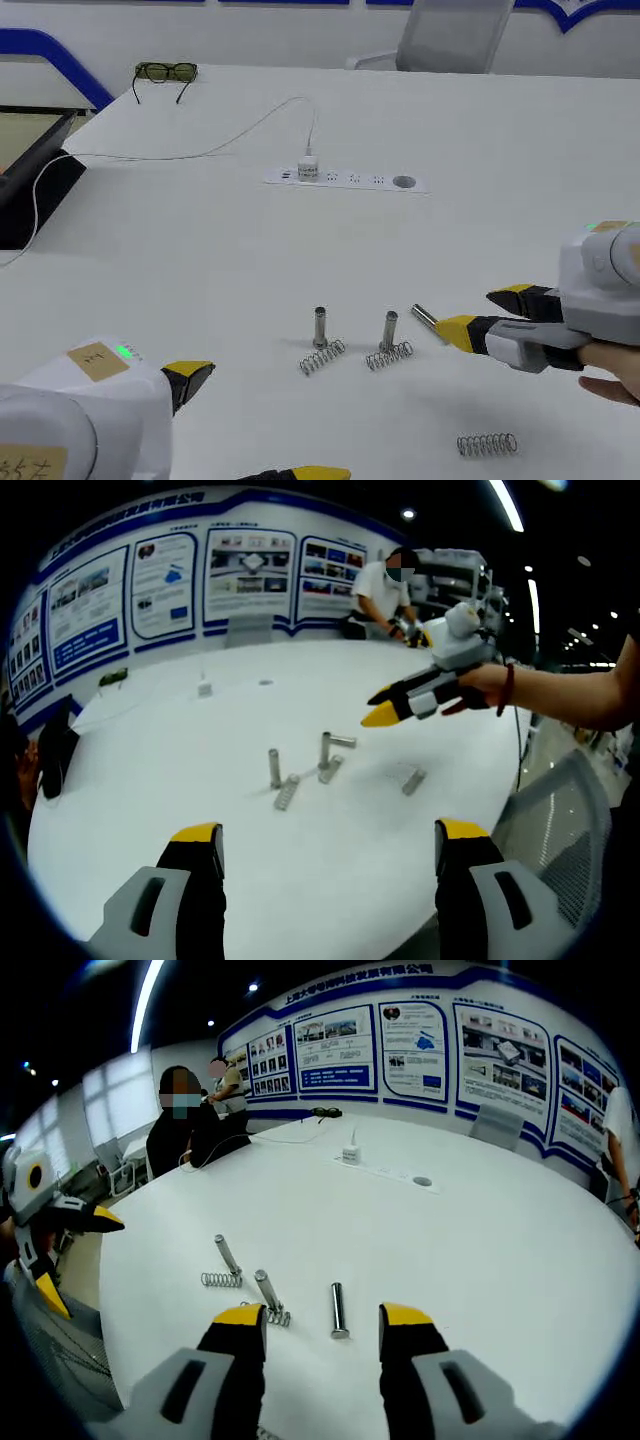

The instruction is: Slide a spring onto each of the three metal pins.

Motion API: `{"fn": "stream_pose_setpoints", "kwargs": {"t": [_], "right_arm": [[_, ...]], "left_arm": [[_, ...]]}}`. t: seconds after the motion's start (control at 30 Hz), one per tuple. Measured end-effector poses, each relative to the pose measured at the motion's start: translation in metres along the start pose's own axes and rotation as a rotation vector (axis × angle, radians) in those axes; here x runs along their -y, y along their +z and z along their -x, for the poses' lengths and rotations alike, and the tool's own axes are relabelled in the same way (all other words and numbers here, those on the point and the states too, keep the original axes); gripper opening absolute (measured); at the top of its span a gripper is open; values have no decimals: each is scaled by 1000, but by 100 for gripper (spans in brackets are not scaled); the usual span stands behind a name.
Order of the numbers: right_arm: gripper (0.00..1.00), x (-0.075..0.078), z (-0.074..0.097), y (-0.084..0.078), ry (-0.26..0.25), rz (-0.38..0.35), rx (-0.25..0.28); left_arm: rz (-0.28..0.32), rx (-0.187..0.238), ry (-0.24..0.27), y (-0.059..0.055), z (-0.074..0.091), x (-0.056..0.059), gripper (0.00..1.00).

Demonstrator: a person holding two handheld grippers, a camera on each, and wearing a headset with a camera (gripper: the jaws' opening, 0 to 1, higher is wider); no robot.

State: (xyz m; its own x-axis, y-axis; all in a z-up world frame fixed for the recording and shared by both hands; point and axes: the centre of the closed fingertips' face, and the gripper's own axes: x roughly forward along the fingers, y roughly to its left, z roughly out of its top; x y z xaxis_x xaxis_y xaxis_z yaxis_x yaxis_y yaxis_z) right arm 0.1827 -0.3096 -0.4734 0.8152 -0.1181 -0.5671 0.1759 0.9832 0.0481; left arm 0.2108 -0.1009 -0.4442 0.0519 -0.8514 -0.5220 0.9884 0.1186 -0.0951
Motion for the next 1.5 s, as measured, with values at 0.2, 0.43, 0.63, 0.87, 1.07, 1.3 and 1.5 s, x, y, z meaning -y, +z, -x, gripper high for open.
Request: {"fn": "stream_pose_setpoints", "kwargs": {"t": [0.2, 0.43, 0.63, 0.87, 1.07, 1.3, 1.5], "right_arm": [[39, -2, -19, 1, 23, 3, -9], [30, 0, -38, 3, 19, 21, -5], [28, 4, -53, 0, 14, 33, -23], [24, 12, -66, -9, -7, 10, -52], [18, 12, -75, -13, -10, -8, -71], [15, 11, -83, -24, -1, -33, -111], [11, 14, -85, -24, -18, -23, -117]], "left_arm": [[-7, -11, -5, -2, -1, -1, 88], [0, 5, 2, -2, 0, -6, 89], [14, 3, 2, -3, -2, -7, 90], [6, -1, -17, -1, -5, -5, 90], [-3, 0, -22, 0, -8, -5, 90], [-10, -22, -29, -6, -10, -4, 89], [-11, -23, -29, -6, -9, -5, 88]]}}
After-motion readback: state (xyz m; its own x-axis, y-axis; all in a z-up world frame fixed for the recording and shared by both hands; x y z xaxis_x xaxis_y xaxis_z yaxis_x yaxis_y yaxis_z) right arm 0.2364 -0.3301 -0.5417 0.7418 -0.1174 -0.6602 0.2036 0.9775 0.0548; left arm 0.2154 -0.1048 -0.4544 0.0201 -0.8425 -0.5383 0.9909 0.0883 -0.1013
